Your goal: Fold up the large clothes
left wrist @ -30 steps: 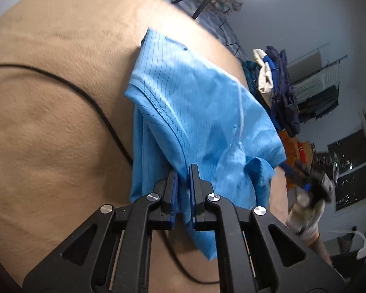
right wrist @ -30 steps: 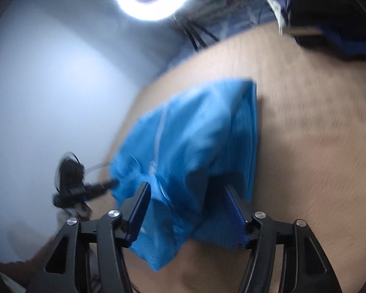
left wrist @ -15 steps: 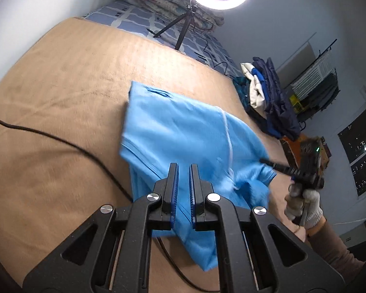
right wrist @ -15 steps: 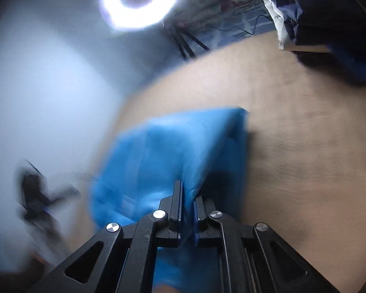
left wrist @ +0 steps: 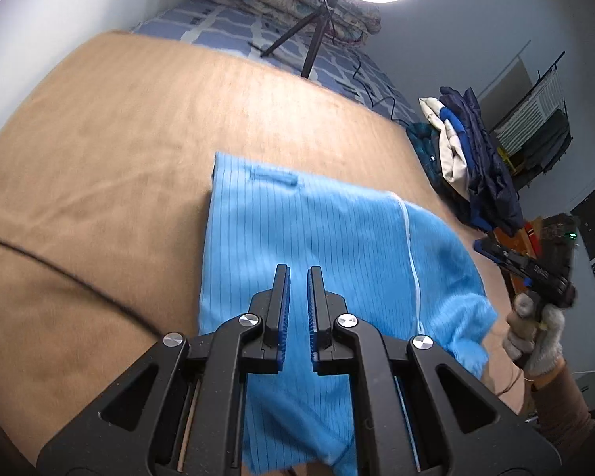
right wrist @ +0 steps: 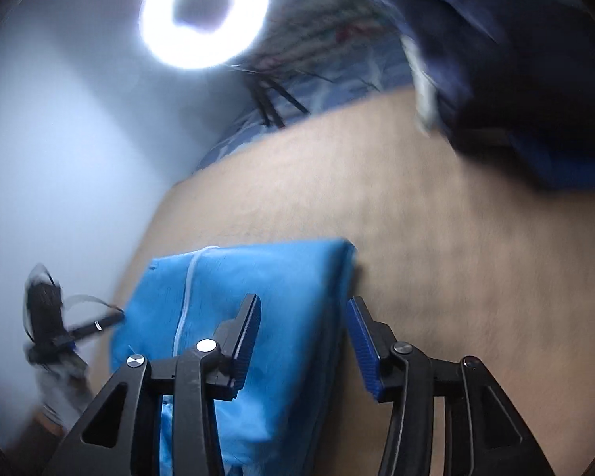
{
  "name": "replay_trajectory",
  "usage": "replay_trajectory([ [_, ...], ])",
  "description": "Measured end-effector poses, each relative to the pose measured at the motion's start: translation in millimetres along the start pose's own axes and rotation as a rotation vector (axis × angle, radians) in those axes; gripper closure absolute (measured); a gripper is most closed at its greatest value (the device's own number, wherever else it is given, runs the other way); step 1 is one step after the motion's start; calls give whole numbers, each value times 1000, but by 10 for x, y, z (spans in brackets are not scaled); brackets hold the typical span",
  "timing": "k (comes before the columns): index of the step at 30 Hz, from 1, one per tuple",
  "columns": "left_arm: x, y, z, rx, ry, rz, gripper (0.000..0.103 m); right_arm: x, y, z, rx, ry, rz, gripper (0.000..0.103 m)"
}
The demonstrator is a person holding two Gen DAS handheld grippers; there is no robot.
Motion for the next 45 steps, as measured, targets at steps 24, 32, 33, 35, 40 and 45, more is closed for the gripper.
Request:
replay_trajectory([
  [24, 105, 123, -634, -115, 126, -1, 98, -604, -208, -479, -98, -275, -19, 69],
  [32, -50, 76, -710, -115, 75, 53, 97, -224, 72, -866, -222, -199, -153, 81],
  [33, -12, -44, -704, -95, 79, 43, 97, -273, -6, -846, -217, -213, -162, 78],
  [35, 55, -232, -729, -78, 72, -4, 97, -363, -178, -797, -187, -213, -140, 70],
  [40, 229, -553, -1023, -94, 77, -97, 86, -713, -625, -822, -75, -192, 42, 46],
  [45, 498, -480, -1348, -181, 79, -187, 86, -1071, -456, -1042, -169, -423, -7, 47],
])
Point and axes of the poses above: each gripper's, at about its wrist camera, not at the fingertips, and y roughly the way its jaws point, x to its right, z to its top, the point moved 6 cm from there along y, roughly the way its jaws point, and after that the axes turned 8 degrees about -y, right-handed, at the moved point
